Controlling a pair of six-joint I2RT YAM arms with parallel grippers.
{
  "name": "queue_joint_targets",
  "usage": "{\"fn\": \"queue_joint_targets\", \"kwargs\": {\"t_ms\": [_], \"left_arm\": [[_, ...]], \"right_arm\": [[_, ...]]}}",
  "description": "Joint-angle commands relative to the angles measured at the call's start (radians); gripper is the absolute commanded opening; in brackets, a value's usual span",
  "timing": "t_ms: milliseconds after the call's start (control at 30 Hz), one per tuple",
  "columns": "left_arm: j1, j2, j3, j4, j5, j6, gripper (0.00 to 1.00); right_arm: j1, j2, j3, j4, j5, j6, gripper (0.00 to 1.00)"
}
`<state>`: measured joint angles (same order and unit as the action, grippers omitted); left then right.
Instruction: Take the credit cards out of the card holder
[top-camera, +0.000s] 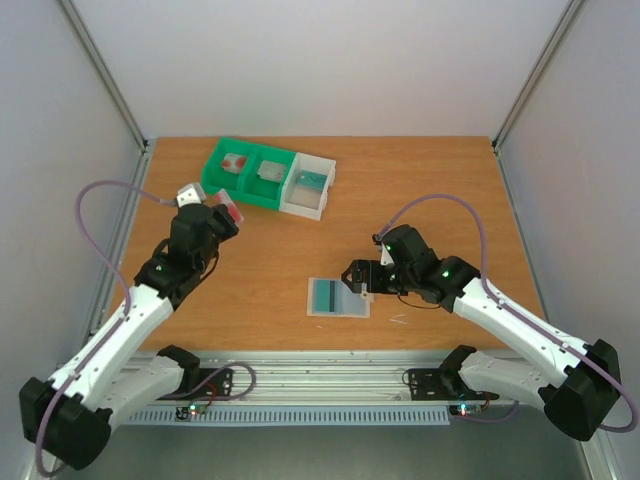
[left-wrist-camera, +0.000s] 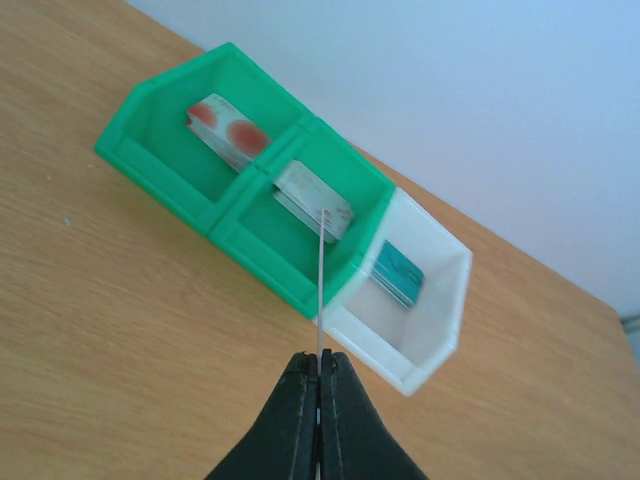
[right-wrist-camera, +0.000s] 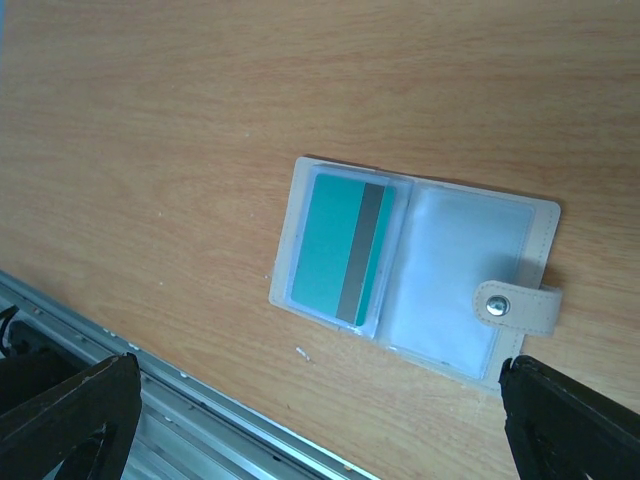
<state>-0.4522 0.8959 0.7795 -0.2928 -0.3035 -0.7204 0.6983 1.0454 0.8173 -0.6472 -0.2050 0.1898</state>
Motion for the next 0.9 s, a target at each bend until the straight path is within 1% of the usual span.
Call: {"fn": "queue_joint_targets", "kwargs": {"t_ms": [0, 67, 233, 433, 600, 700, 867], "left_arm": [[0.111, 0.105, 0.028, 0.15, 0.079, -0.018, 0.0], [0.166, 0.163, 0.044, 0.19, 0.113, -0.049, 0.0], [0.259, 0.334, 0.083, 0.331, 0.155, -0.12, 0.01], [0.354, 0.522, 0.149, 0.414, 0.188, -0.205, 0.0], [0.396, 0.651, 0.222, 0.463, 0.206, -0.239, 0.0], [0.42, 0.727, 0.27, 0.488, 0.289, -0.234, 0.0], [0.432, 0.859, 0.348, 0.561, 0.352, -0.267, 0.0]], "right_arm": [[-0.003, -0.019, 0.029, -0.025, 0.016, -0.025, 0.98], [-0.004, -0.019, 0.031, -0.022, 0.002, -0.023, 0.98], [-0.004, -0.017, 0.036, -0.016, -0.005, -0.032, 0.98], [-0.006, -0.022, 0.057, -0.023, 0.013, -0.049, 0.98], [-0.006, -0.016, 0.073, -0.038, 0.035, -0.046, 0.99], [-0.008, -0.01, 0.077, -0.042, 0.049, -0.036, 0.98], [-0.007, 0.02, 0.101, -0.051, 0.057, -0.027, 0.98]]}}
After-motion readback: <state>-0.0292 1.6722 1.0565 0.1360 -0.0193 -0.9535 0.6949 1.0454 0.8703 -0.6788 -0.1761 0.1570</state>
